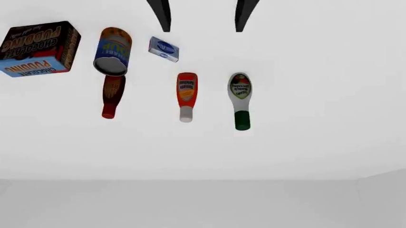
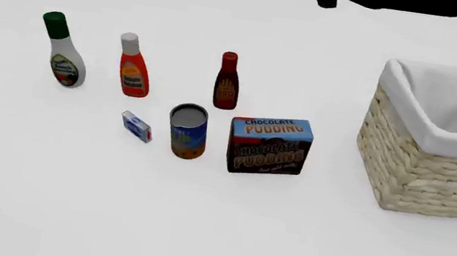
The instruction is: Pick the bbq sauce and place it in the basket.
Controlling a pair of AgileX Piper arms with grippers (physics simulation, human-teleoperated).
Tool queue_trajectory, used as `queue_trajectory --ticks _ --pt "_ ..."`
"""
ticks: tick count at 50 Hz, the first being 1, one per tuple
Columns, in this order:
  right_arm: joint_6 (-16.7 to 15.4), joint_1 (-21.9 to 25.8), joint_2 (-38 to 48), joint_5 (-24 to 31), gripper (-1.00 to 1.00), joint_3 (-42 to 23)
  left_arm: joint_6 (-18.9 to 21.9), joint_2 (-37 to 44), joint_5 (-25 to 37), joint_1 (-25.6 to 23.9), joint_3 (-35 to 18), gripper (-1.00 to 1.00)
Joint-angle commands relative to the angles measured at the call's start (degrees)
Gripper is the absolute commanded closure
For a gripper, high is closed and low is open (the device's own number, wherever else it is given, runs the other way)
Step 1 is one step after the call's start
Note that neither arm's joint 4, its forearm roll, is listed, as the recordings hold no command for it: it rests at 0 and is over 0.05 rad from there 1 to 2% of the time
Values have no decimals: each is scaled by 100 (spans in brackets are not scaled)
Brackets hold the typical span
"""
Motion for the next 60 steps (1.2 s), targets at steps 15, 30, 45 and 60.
queue_trajectory --ticks 15,30,45,60 --pt "224 454 1834 999 -100 -2073 0 0 0 0 0 -100" --pt "125 454 2985 1785 -100 -3523 0 0 0 0 0 -100" --pt "-140 379 4397 2690 -100 -5623 0 0 0 0 0 -100" --pt "-204 301 6007 3821 -100 -8147 0 0 0 0 0 -100"
